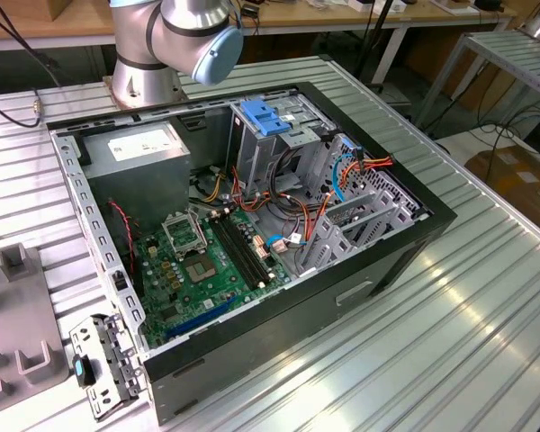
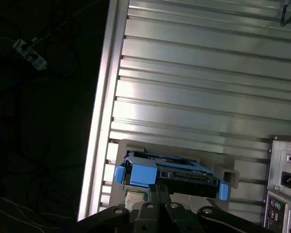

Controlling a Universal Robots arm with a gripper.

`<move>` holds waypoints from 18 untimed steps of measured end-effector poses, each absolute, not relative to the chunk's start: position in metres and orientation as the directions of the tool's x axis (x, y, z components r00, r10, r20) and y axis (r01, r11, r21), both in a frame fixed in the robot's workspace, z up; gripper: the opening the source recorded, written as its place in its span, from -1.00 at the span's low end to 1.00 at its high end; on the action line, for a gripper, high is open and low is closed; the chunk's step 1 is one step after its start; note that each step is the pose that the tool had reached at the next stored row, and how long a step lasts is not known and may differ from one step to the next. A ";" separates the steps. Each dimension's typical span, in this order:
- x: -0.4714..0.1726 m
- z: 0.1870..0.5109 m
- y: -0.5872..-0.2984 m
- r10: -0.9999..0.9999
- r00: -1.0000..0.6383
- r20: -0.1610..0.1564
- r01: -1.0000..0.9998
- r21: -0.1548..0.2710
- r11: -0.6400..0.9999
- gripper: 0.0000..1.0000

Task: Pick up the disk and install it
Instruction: 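Pick up the disk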

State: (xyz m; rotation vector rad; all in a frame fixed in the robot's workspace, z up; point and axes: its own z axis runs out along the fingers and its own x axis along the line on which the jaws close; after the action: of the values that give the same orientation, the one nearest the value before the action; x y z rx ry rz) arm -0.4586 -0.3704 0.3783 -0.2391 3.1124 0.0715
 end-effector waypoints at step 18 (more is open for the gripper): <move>-0.459 0.377 -0.370 -0.567 -0.824 -0.022 -0.567 0.042 0.823 -0.79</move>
State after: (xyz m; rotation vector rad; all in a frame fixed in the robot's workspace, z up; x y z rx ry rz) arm -0.4586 -0.3704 0.3765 -0.9303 2.9912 0.0733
